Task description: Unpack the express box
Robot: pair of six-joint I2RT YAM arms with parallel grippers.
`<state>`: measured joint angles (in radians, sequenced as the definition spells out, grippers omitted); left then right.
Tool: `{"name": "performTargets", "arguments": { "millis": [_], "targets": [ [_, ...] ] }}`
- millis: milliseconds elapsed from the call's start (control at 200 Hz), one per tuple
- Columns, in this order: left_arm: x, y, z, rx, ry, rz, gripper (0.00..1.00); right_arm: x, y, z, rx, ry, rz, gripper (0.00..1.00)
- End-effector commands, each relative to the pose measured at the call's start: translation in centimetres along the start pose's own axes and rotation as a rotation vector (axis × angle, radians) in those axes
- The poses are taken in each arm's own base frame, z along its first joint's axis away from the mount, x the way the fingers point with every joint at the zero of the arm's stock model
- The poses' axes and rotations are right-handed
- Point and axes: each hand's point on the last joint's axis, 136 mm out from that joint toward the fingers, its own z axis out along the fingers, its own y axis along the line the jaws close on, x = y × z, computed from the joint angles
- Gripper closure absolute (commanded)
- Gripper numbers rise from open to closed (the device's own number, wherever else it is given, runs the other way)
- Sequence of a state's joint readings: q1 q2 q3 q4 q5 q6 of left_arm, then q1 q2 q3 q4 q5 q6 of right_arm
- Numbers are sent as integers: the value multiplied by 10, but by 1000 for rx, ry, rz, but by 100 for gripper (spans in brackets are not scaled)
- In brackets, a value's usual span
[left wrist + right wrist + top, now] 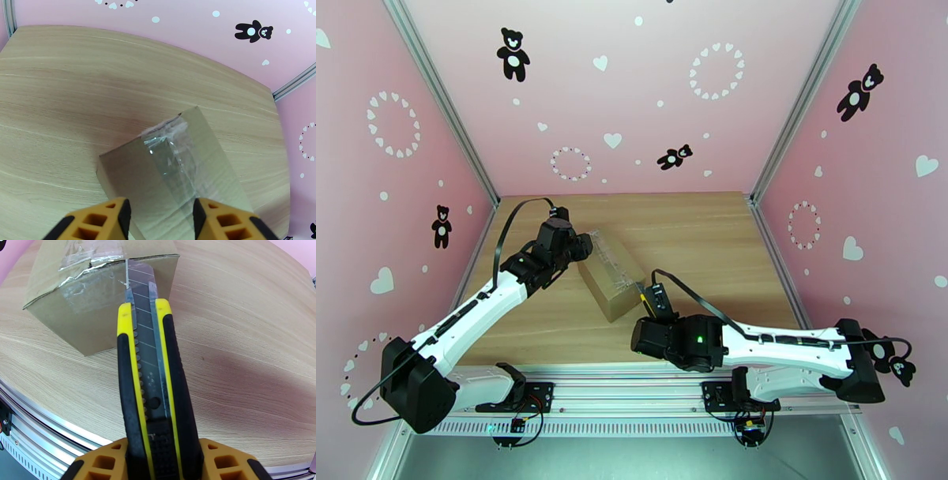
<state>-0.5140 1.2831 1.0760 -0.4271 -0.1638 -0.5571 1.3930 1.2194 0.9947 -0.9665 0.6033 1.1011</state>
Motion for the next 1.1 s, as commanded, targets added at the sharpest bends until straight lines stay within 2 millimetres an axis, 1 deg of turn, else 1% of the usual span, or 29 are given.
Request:
{"name": "performTargets", "arguments": {
  "millis": [0,696,1096],
  "targets": [
    [5,0,0,-4,7,8,51,-5,0,-5,15,-12,4,100],
    [6,1,1,-7,10,8,51,-5,-3,-4,27,-12,7,100],
    [5,0,0,-5,8,8,51,-8,-1,-6,21,-22,8,100]
  ]
}}
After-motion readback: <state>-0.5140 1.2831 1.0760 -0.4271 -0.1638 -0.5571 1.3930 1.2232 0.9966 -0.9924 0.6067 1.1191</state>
